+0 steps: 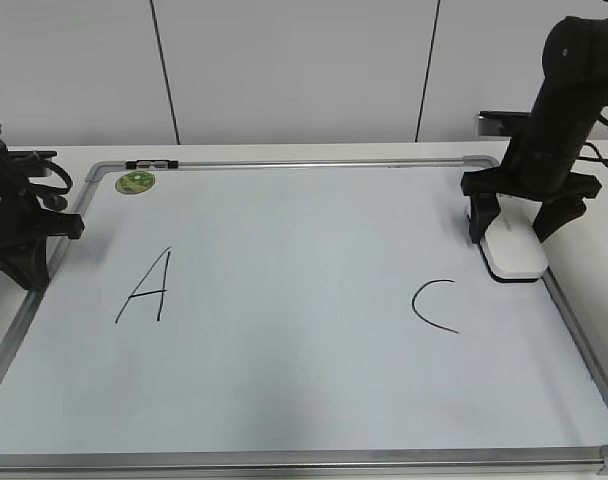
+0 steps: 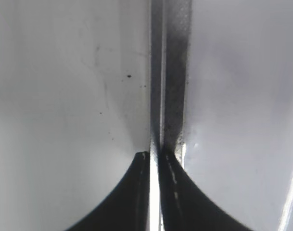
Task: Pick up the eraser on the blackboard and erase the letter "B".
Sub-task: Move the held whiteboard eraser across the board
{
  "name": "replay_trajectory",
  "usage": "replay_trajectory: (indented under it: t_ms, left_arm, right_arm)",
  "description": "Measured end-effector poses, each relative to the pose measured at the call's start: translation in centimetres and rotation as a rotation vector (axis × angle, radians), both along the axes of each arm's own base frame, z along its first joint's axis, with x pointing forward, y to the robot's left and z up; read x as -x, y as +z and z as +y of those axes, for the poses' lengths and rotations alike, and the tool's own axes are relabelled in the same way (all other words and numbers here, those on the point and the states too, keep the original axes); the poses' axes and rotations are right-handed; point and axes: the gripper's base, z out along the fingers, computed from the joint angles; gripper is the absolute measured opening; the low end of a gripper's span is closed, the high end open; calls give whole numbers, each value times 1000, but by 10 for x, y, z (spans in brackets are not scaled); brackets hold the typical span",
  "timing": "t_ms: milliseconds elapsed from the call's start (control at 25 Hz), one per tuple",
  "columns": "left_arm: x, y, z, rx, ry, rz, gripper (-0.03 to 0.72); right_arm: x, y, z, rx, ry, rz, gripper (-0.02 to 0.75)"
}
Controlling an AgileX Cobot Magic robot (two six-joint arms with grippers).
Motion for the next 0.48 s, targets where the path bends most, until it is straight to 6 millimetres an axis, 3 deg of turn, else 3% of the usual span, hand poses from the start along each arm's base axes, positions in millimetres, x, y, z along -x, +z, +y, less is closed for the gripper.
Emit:
replay_trajectory:
  t_ms: [160,280,480]
  left_arm:
    - [0,0,0,0,0,1,28]
    - [0,3,0,0,0,-9,78]
    - [1,36,1,-12,-10,-107,369]
  right_arm:
    - [-4,13,0,-1,3,-4,670]
    - [-7,24,1,-3,6,-20,670]
    - [-14,39,1,-3,-14,-68,669]
